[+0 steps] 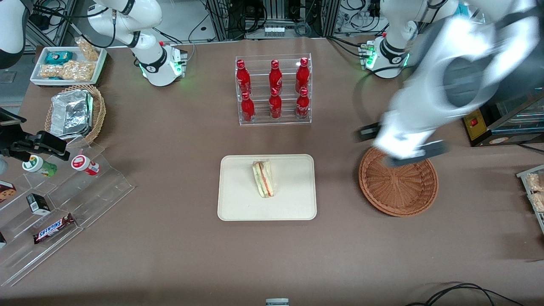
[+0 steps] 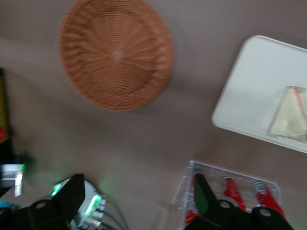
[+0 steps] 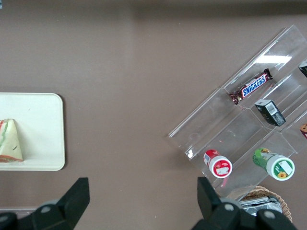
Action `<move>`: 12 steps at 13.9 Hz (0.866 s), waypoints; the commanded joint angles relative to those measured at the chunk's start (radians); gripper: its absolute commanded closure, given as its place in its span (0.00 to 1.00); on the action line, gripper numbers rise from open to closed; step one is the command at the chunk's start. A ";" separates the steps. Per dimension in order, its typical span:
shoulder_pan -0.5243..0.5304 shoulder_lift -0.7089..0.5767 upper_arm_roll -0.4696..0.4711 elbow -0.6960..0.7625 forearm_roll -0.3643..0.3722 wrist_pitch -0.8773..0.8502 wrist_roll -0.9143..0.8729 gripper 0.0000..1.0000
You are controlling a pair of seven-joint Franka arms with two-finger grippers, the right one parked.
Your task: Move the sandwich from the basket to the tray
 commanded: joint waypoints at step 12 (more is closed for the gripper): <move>0.217 -0.312 -0.007 -0.221 0.067 0.029 0.300 0.00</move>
